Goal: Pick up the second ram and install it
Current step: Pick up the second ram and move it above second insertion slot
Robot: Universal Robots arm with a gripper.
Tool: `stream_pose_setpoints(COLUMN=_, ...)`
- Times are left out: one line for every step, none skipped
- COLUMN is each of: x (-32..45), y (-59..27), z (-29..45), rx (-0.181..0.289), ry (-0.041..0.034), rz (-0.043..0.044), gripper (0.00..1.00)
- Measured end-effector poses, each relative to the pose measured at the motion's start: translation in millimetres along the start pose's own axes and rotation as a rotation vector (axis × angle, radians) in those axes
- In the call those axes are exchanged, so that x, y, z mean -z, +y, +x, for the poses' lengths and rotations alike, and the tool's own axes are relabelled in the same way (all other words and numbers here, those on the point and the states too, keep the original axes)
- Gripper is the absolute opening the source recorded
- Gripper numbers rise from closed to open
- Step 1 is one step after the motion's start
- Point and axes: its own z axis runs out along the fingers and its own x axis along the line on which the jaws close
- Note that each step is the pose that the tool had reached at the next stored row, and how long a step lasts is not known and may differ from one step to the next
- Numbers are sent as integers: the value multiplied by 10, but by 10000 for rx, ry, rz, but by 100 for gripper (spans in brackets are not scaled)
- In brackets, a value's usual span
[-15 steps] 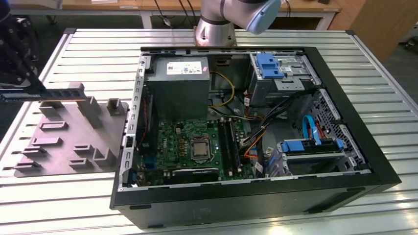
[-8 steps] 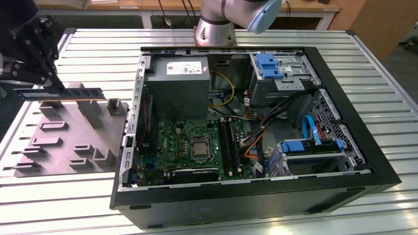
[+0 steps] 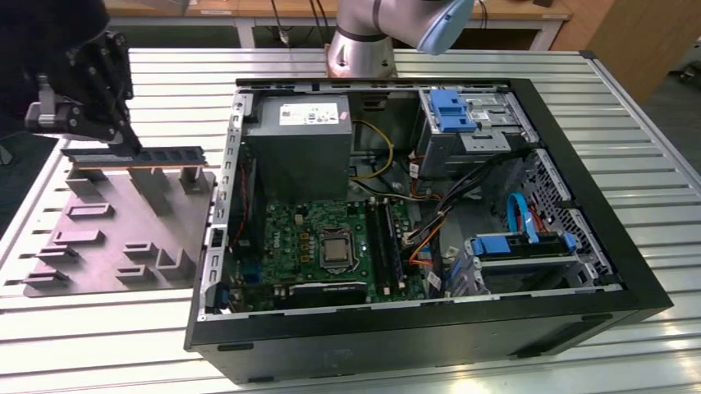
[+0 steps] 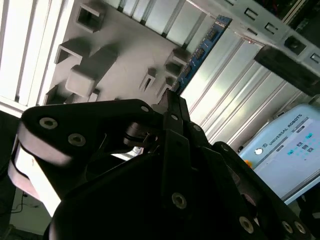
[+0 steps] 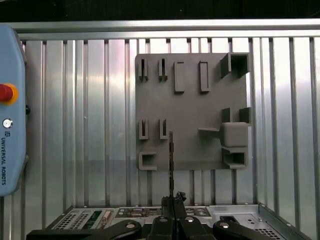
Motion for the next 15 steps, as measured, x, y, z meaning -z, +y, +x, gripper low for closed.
stream_pose_setpoints(x=2, y=-39, z=-1, rx=0, ry=1, rz=-1, gripper=11)
stream_pose_setpoints(x=2, y=-78, z=-2, rx=0, ry=1, rz=-1, gripper=11)
stream_pose_setpoints(x=3, y=-117, z=-3, rx=0, ry=1, rz=-2, gripper=11)
stream_pose_setpoints(x=4, y=-155, z=-4, rx=0, ry=1, rz=-2, gripper=11)
stream_pose_setpoints(x=4, y=-196, z=-5, rx=0, ry=1, rz=-2, gripper=11)
stream_pose_setpoints(x=5, y=-235, z=-7, rx=0, ry=0, rz=-1, gripper=11)
stream_pose_setpoints(x=6, y=-274, z=-8, rx=-1, ry=0, rz=-1, gripper=11)
stream_pose_setpoints(x=7, y=-311, z=-9, rx=0, ry=1, rz=-2, gripper=11)
stream_pose_setpoints(x=8, y=-349, z=-10, rx=0, ry=1, rz=-2, gripper=11)
stream_pose_setpoints(x=8, y=-387, z=-11, rx=0, ry=1, rz=-2, gripper=11)
stream_pose_setpoints(x=9, y=-425, z=-12, rx=0, ry=1, rz=-3, gripper=11)
stream_pose_setpoints(x=10, y=-464, z=-14, rx=0, ry=1, rz=-2, gripper=11)
stream_pose_setpoints(x=10, y=-508, z=-15, rx=-1, ry=0, rz=-2, gripper=11)
stream_pose_setpoints(x=11, y=-549, z=-16, rx=0, ry=0, rz=-2, gripper=11)
stream_pose_setpoints(x=13, y=-591, z=-17, rx=0, ry=1, rz=-3, gripper=11)
